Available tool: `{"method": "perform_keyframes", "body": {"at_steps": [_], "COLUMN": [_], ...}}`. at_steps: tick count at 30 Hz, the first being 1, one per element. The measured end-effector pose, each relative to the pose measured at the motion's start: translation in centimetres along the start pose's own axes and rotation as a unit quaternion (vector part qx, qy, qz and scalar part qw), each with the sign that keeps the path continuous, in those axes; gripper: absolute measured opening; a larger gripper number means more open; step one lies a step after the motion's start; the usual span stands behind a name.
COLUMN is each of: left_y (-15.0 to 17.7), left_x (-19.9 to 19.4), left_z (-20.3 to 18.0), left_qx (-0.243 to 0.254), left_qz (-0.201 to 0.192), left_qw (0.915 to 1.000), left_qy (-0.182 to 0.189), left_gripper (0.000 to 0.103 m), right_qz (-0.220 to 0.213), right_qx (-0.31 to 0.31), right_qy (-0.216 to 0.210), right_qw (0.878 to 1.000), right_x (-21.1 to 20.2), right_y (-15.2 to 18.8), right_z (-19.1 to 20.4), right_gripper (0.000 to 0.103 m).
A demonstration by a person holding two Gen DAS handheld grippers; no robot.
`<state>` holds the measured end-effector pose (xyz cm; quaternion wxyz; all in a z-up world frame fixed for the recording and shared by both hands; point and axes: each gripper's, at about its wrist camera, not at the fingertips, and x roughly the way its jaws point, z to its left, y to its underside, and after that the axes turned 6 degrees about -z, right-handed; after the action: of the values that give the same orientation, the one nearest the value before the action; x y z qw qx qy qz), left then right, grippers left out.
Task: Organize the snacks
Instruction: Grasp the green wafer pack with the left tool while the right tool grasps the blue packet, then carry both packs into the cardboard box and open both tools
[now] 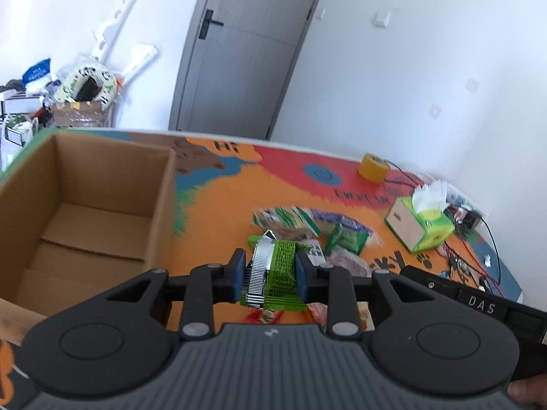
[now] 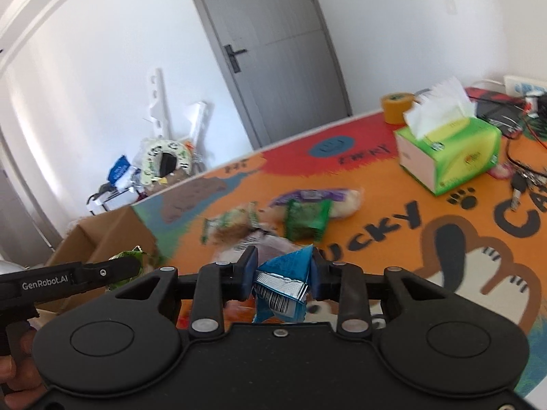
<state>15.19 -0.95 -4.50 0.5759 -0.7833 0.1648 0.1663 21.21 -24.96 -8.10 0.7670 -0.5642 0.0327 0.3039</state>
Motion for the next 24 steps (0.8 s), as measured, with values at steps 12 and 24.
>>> {"method": "perform_keyframes", "body": {"at_steps": [12, 24], "left_y": [-1.0, -2.1], "left_x": [-4.0, -6.1], "left_z": [2.7, 6.4], "left_qx": [-0.006, -0.029], "left_qz": [-0.035, -0.061], "left_qw": [0.9992, 0.9957], "left_qy": [-0.02, -0.063], "left_gripper": [0.029, 0.029], "right_qz": [-0.009, -0.007], "right_qx": [-0.004, -0.026], "right_qy": [-0.044, -0.083], "right_qw": [0.999, 0.996], "right_x": [-0.3, 0.4], "right_y": [-0.1, -0.6], "right_z": [4.4, 8.5], "right_gripper": [0.032, 0.032]}}
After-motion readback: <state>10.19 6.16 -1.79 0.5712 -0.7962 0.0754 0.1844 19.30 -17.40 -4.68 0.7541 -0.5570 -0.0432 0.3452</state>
